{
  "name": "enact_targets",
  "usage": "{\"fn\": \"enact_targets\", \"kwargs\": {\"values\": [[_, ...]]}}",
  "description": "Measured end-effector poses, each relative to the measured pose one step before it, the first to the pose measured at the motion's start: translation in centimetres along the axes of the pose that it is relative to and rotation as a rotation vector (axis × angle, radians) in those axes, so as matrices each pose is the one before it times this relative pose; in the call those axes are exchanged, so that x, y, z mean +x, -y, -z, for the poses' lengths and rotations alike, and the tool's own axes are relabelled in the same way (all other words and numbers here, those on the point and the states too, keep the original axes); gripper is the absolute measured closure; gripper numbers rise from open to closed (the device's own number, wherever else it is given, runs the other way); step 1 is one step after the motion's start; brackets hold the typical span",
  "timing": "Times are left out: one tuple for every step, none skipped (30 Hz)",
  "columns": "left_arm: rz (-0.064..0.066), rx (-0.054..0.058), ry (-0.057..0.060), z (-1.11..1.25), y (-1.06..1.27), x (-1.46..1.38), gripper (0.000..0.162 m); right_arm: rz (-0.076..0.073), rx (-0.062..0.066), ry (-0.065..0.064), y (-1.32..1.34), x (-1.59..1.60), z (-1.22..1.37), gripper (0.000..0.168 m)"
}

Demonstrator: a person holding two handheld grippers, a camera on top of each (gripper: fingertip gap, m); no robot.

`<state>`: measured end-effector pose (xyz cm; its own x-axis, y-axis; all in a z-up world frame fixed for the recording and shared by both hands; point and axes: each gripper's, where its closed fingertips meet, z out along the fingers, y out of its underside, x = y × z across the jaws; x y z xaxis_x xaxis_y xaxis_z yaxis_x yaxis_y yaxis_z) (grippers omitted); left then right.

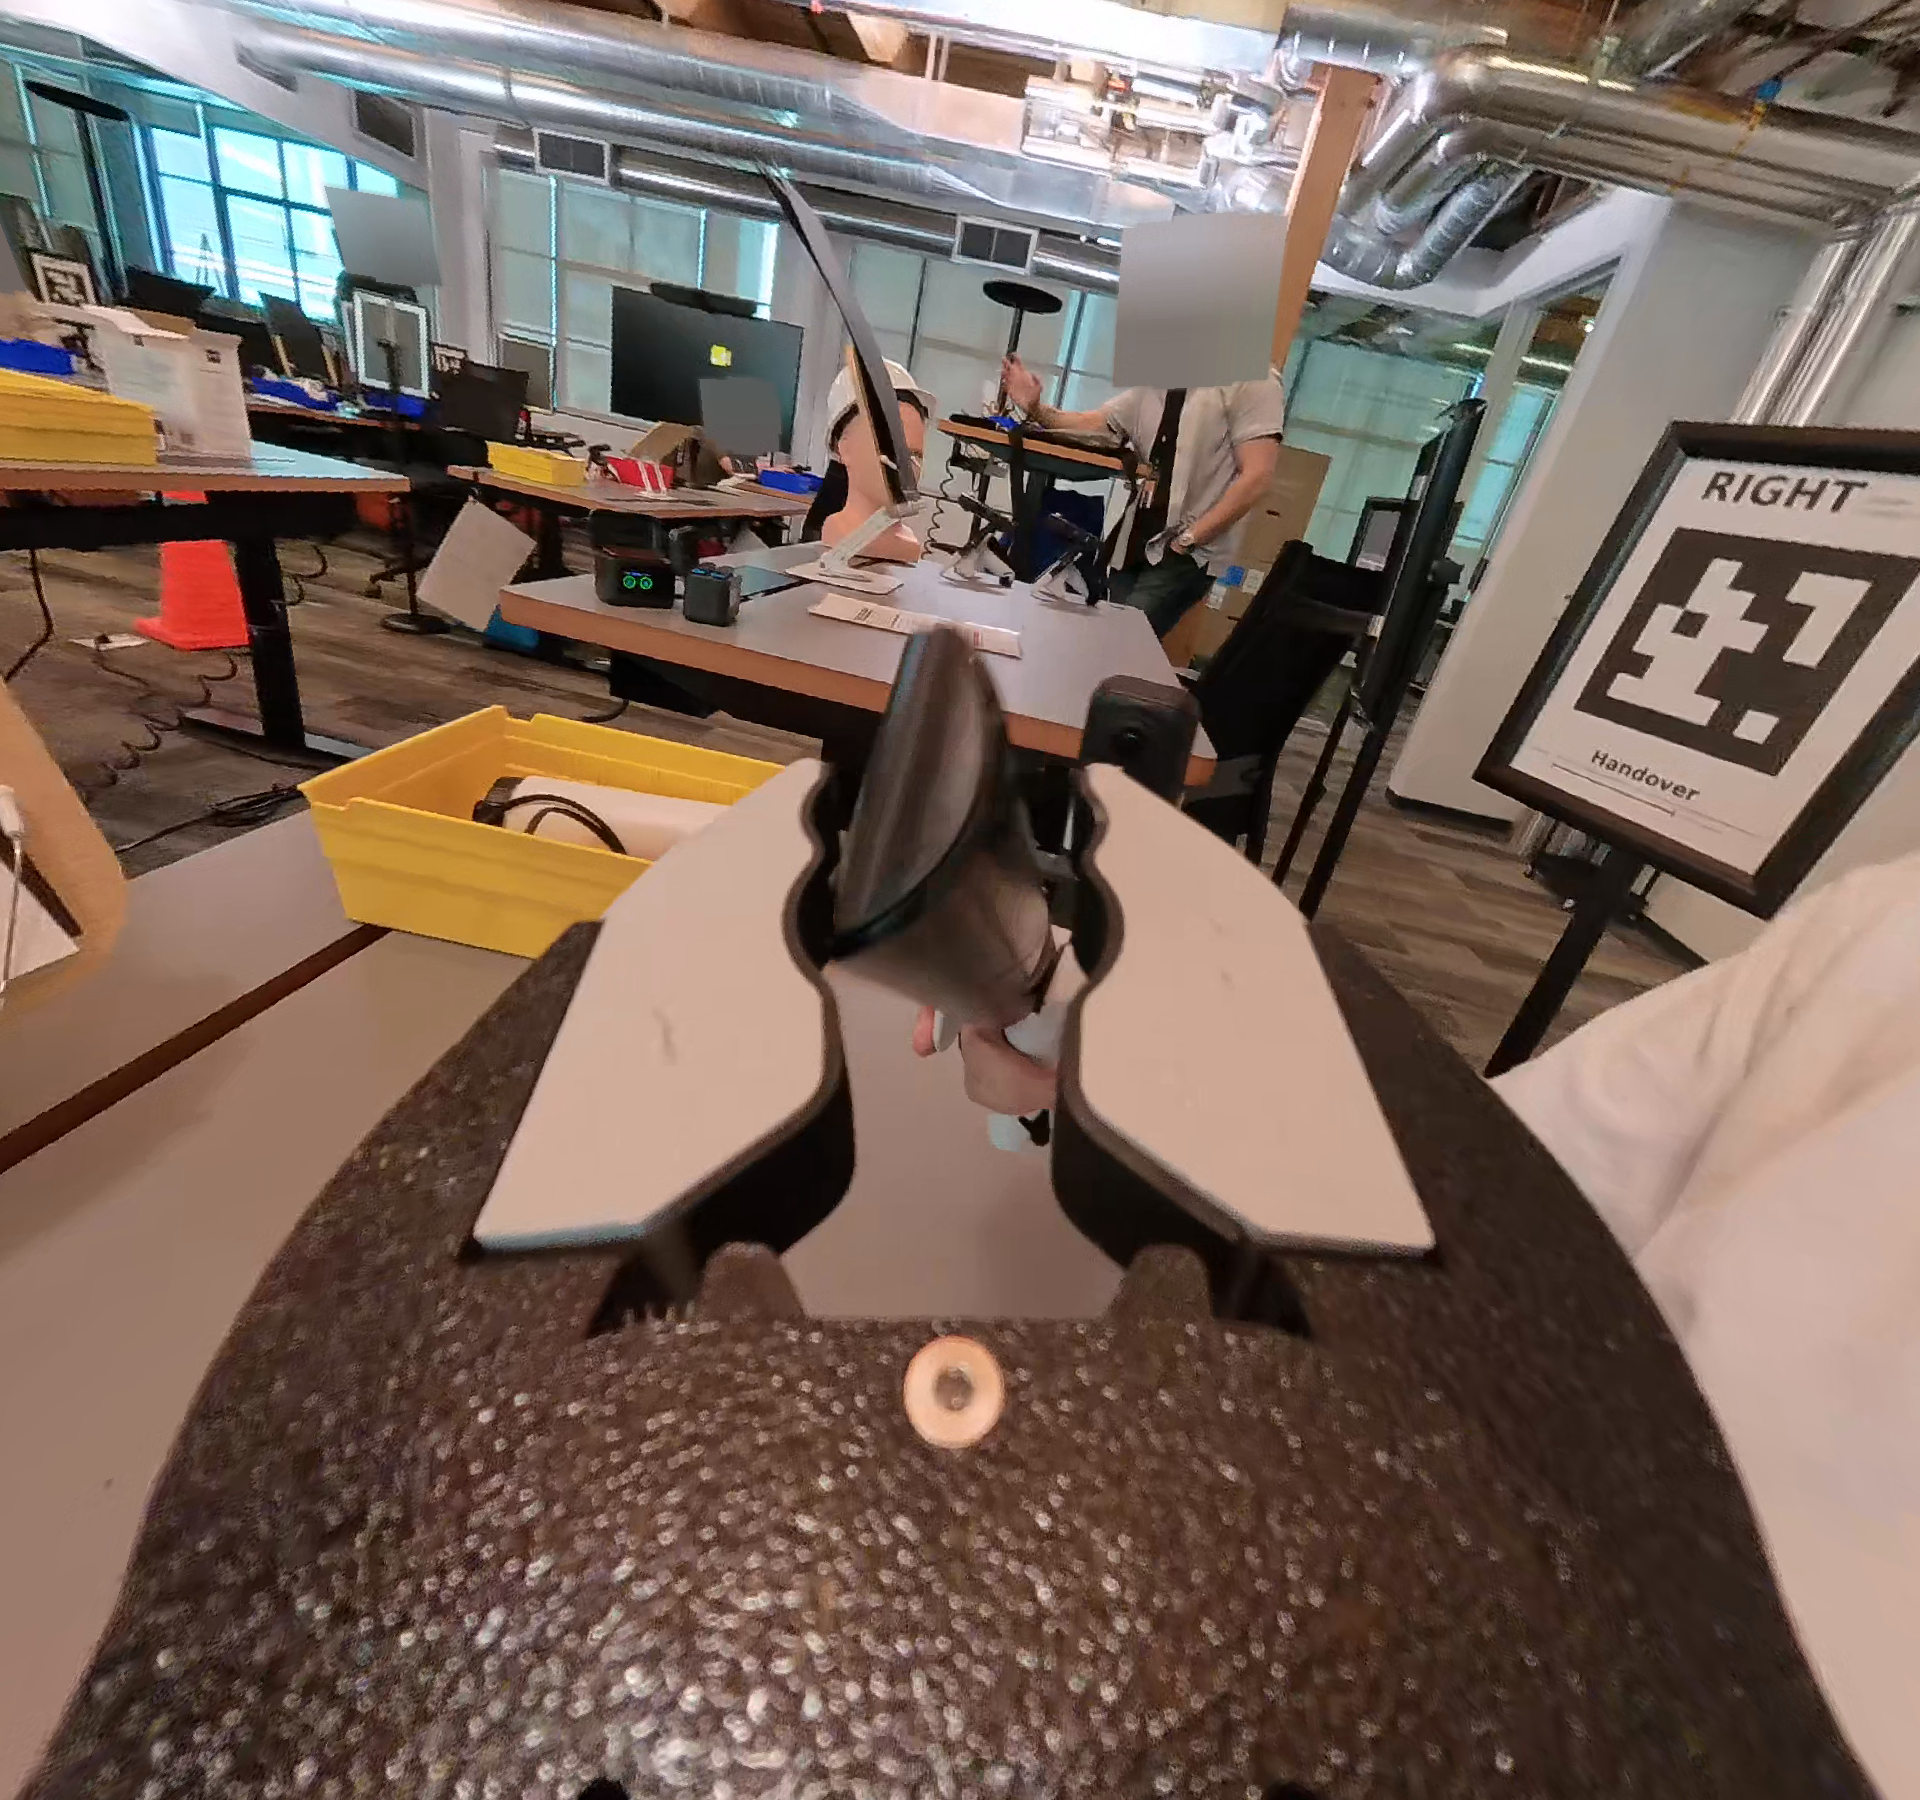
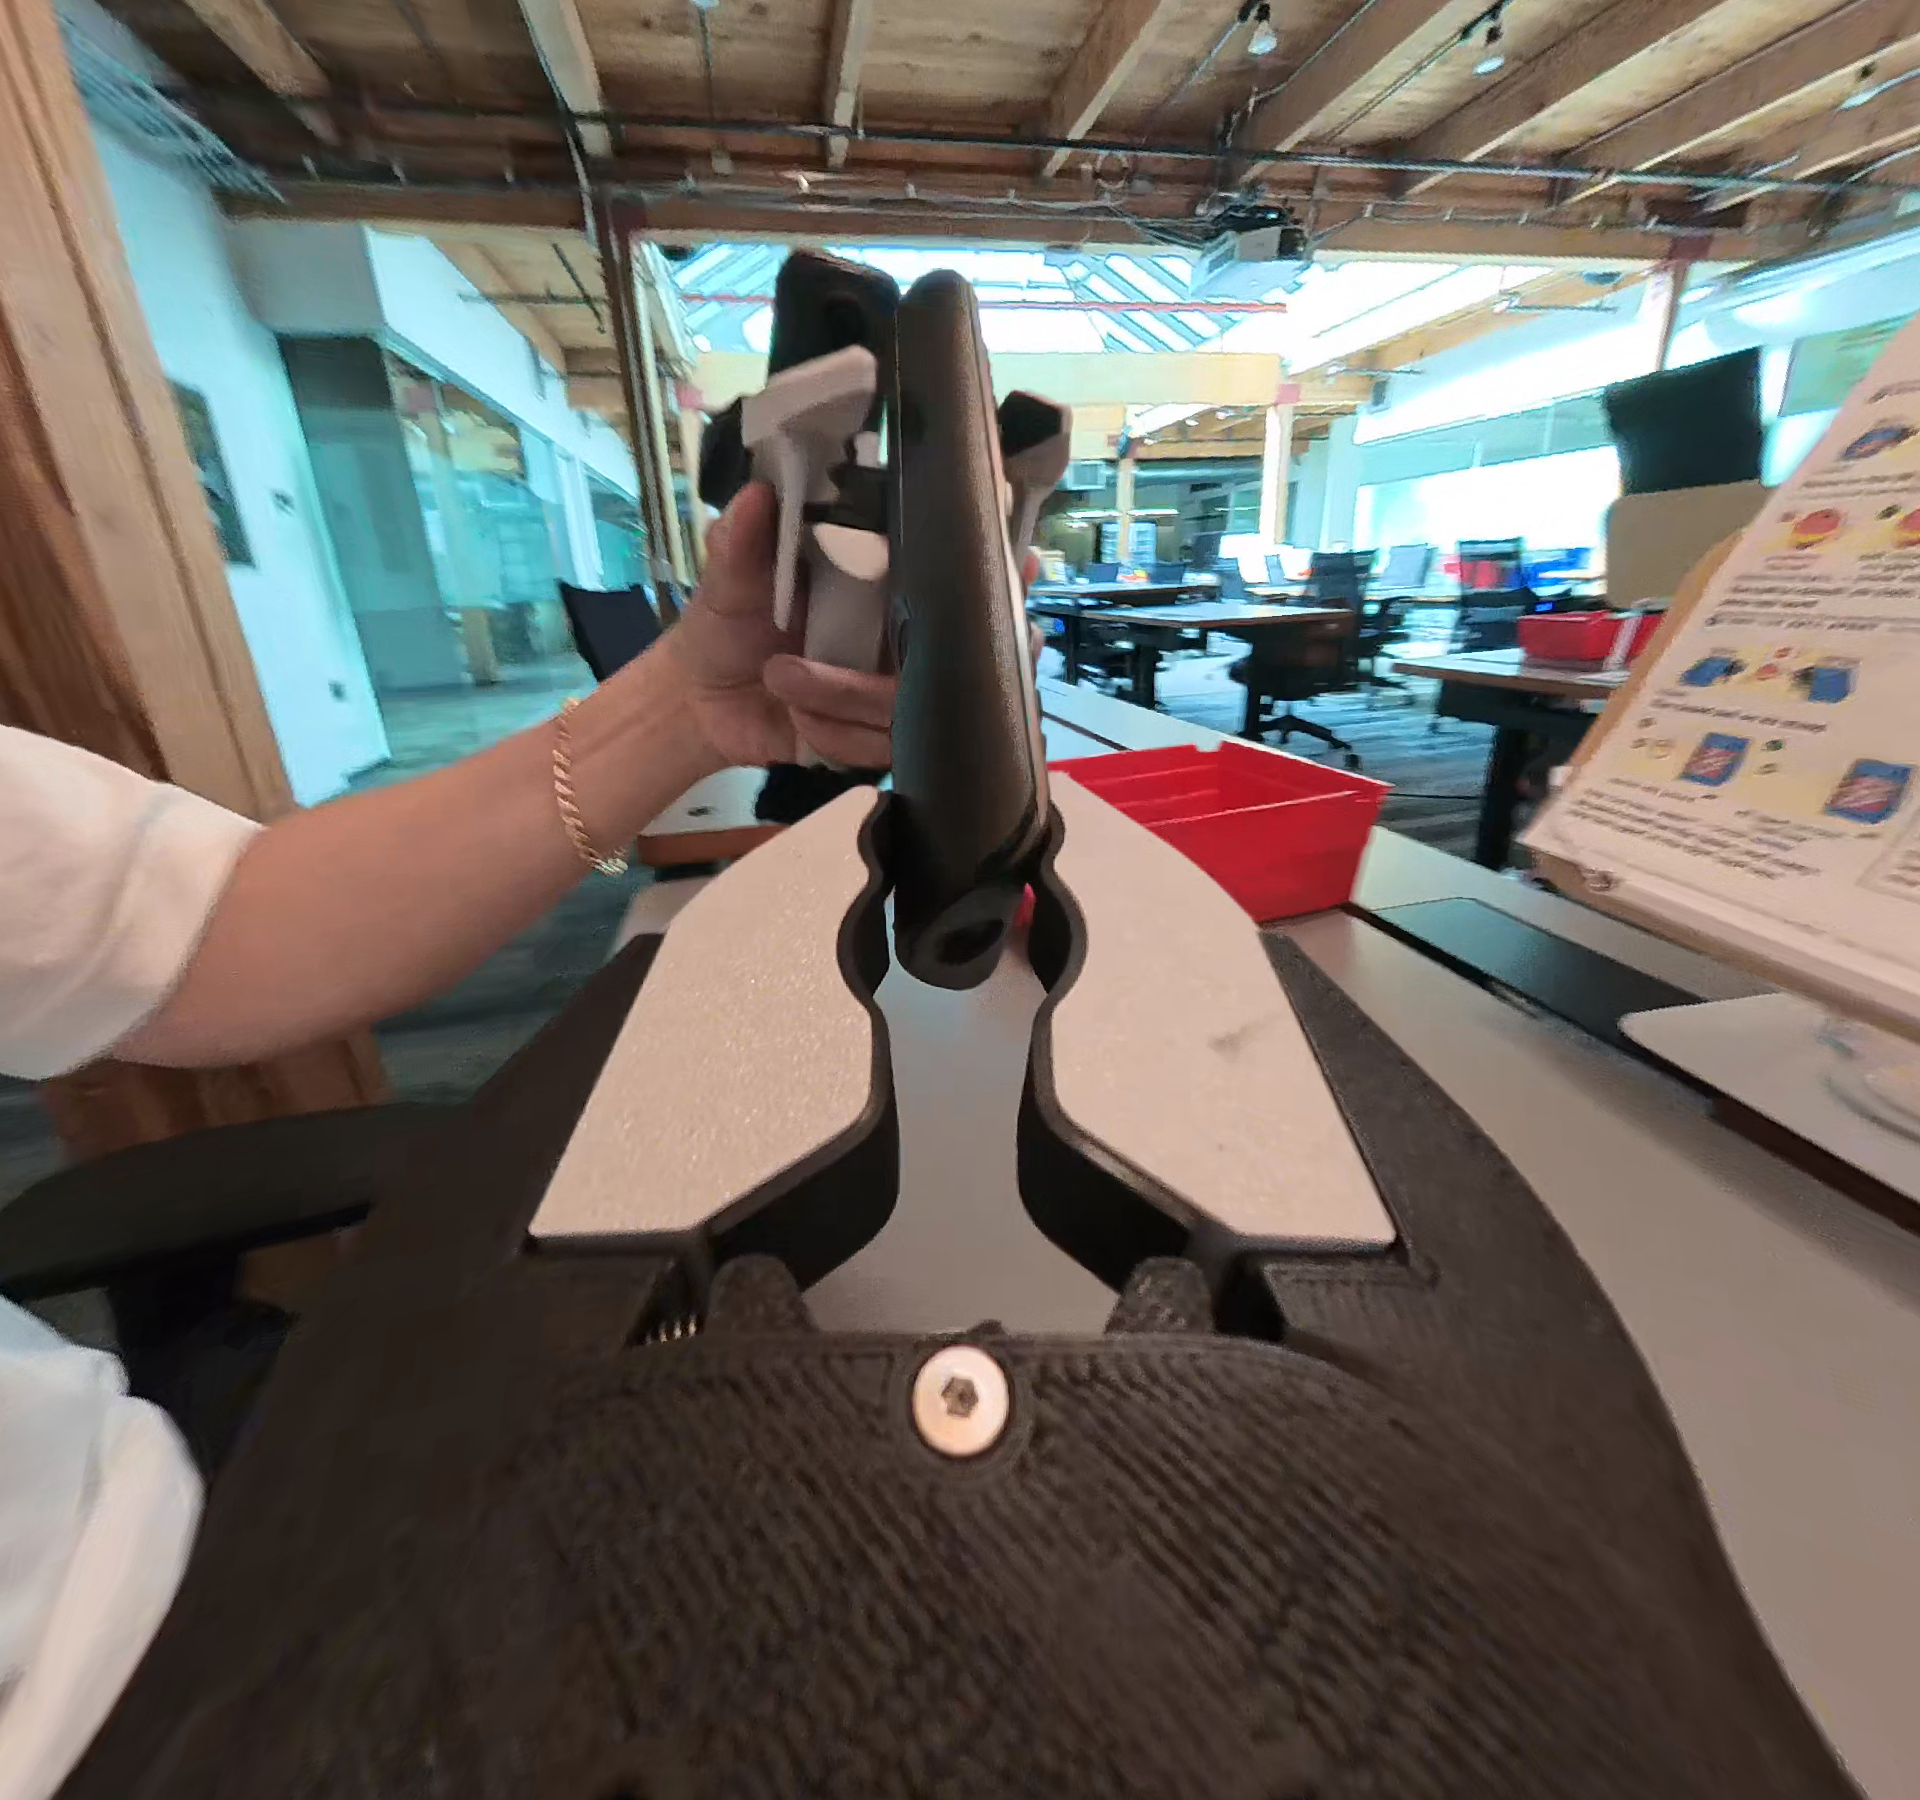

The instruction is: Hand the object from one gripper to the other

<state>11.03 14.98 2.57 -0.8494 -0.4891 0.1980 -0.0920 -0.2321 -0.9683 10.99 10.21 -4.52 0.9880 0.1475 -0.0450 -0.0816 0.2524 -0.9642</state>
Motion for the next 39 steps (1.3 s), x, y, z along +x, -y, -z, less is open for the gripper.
{"fn": "enact_targets", "kwargs": {"values": [[0.0147, -0.0043, 0.0094, 0.078, 0.057, -0.128, 0.114, 0.0506, -0.0160, -0.0281, -0.072, 0.148, 0.006, 0.146], [0.0209, -0.0164, 0.0178, 0.119, -0.170, -0.323, 0.110, 0.0603, -0.0159, -0.0286, -0.023, 0.097, 0.028, 0.146], [0.0256, -0.0249, 0.0331, 0.177, -0.341, -0.599, 0.102, 0.0674, -0.0187, -0.0368, -0.018, 0.224, 0.067, 0.146], [0.0292, -0.0233, 0.0306, 0.216, -0.409, -0.618, 0.096, 0.0694, -0.0197, -0.0369, -0.001, 0.259, 0.101, 0.146], [0.0365, -0.0177, 0.0149, 0.216, -0.423, -0.465, 0.095, 0.0741, -0.0194, -0.0332, -0.013, 0.240, 0.132, 0.146], [0.0469, -0.0135, 0.0062, 0.195, -0.438, -0.384, 0.091, 0.0807, -0.0159, -0.0372, 0.008, 0.272, 0.140, 0.146], [0.0521, -0.0109, -0.0032, 0.171, -0.422, -0.298, 0.087, 0.0810, -0.0132, -0.0401, 0.057, 0.277, 0.139, 0.146], [0.0545, -0.0122, -0.0123, 0.155, -0.441, -0.201, 0.086, 0.0872, -0.0119, -0.0314, 0.053, 0.152, 0.122, 0.146], [0.0549, -0.0096, -0.0179, 0.117, -0.363, -0.146, 0.084, 0.0993, -0.0111, -0.0204, -0.003, -0.035, 0.127, 0.146], [0.0487, -0.0018, -0.0249, 0.083, -0.204, -0.025, 0.082, 0.0881, -0.0179, -0.0175, -0.091, -0.075, 0.063, 0.146], [0.0396, -0.0013, -0.0213, 0.026, -0.160, -0.016, 0.083, 0.0679, -0.0250, -0.0208, -0.148, -0.014, -0.031, 0.146], [0.0256, -0.0083, -0.0057, -0.014, -0.210, -0.161, 0.083, 0.0641, -0.0282, -0.0156, -0.215, -0.066, -0.085, 0.146], [0.0095, -0.0095, 0.0067, -0.054, -0.209, -0.208, 0.083, 0.0608, -0.0276, -0.0158, -0.249, -0.064, -0.119, 0.146], [-0.0015, -0.0065, 0.0132, -0.054, -0.171, -0.172, 0.085, 0.0465, -0.0231, -0.0139, -0.187, -0.068, -0.121, 0.146], [-0.0048, -0.0056, 0.0199, -0.070, -0.144, -0.217, 0.088, 0.0351, -0.0153, -0.0052, -0.100, -0.165, -0.114, 0.146], [-0.0081, -0.0023, 0.0126, -0.074, -0.068, -0.104, 0.094, 0.0221, -0.0085, 0.0048, -0.044, -0.262, -0.115, 0.145], [-0.0059, 0.0037, 0.0022, -0.069, 0.043, 0.004, 0.097, 0.0174, -0.0016, 0.0042, 0.048, -0.257, -0.102, 0.145], [-0.0007, 0.0062, 0.0052, -0.029, 0.125, -0.081, 0.103, 0.0094, 0.0061, -0.0079, 0.128, -0.060, -0.065, 0.146], [-0.0005, 0.0042, 0.0039, 0.001, 0.103, -0.118, 0.107, -0.0067, 0.0051, -0.0036, 0.113, 0.026, -0.046, 0.145], [-0.0026, -0.0001, -0.0017, -0.002, 0.034, -0.044, 0.108, -0.0072, -0.0007, 0.0018, -0.037, 0.015, -0.030, 0.145], [-0.0125, 0.0036, -0.0079, -0.023, 0.028, 0.072, 0.108, 0.0067, 0.0066, -0.0022, 0.064, 0.048, 0.054, 0.145], [-0.0186, 0.0129, -0.0101, -0.048, 0.110, 0.131, 0.108, 0.0017, 0.0067, -0.0020, 0.085, 0.004, 0.027, 0.145], [-0.0152, 0.0127, -0.0124, -0.032, 0.096, 0.136, 0.109, -0.0280, 0.0092, 0.0138, 0.053, -0.127, -0.010, 0.146], [-0.0130, 0.0080, -0.0122, -0.020, 0.047, 0.116, 0.110, -0.0449, 0.0160, 0.0256, 0.047, -0.227, -0.016, 0.145], [-0.0149, 0.0134, -0.0067, -0.053, 0.069, 0.054, 0.110, -0.0418, 0.0144, 0.0212, -0.027, -0.202, 0.004, 0.144], [-0.0229, 0.0170, -0.0033, -0.079, 0.089, 0.021, 0.111, -0.0576, 0.0081, 0.0180, -0.154, -0.186, -0.055, 0.143], [-0.0322, 0.0110, 0.0040, -0.053, 0.065, -0.043, 0.112, -0.0902, 0.0102, 0.0231, -0.146, -0.123, -0.060, 0.140], [-0.0382, 0.0050, 0.0189, 0.004, 0.035, -0.216, 0.112, -0.1084, 0.0291, 0.0137, 0.099, 0.157, -0.001, 0.125], [-0.0392, 0.0024, 0.0190, 0.050, 0.050, -0.182, 0.112, -0.1164, 0.0364, 0.0030, 0.271, 0.424, 0.066, 0.112], [-0.0288, 0.0046, 0.0022, 0.048, 0.107, 0.041, 0.112, -0.1198, 0.0328, 0.0213, 0.334, 0.276, 0.083, 0.109], [-0.0188, 0.0147, -0.0094, 0.073, 0.255, 0.207, 0.112, -0.1278, 0.0373, 0.0294, 0.445, 0.193, 0.075, 0.102], [-0.0197, 0.0198, -0.0142, 0.064, 0.328, 0.269, 0.113, -0.1327, 0.0262, 0.0225, 0.243, 0.306, 0.029, 0.099], [-0.0272, 0.0157, -0.0180, 0.037, 0.294, 0.332, 0.113, -0.1186, 0.0071, 0.0242, -0.085, 0.313, -0.022, 0.096], [-0.0280, 0.0092, -0.0155, 0.001, 0.190, 0.313, 0.113, -0.0987, -0.0030, 0.0326, -0.304, 0.137, -0.043, 0.092], [-0.0298, 0.0038, -0.0159, -0.051, 0.107, 0.331, 0.113, -0.0820, -0.0032, 0.0348, -0.321, 0.014, -0.055, 0.092], [-0.0326, -0.0006, -0.0210, -0.083, -0.011, 0.400, 0.113, -0.0563, -0.0041, 0.0333, -0.319, -0.133, -0.069, 0.093], [-0.0285, -0.0043, -0.0185, -0.102, -0.098, 0.362, 0.113, -0.0322, -0.0012, 0.0404, -0.209, -0.433, -0.099, 0.093], [-0.0212, -0.0068, -0.0100, -0.117, -0.142, 0.244, 0.113, -0.0160, -0.0086, 0.0356, -0.225, -0.494, -0.127, 0.096], [-0.0163, -0.0069, -0.0090, -0.092, -0.152, 0.203, 0.113, 0.0036, -0.0219, 0.0148, -0.333, -0.285, -0.155, 0.098]]}}
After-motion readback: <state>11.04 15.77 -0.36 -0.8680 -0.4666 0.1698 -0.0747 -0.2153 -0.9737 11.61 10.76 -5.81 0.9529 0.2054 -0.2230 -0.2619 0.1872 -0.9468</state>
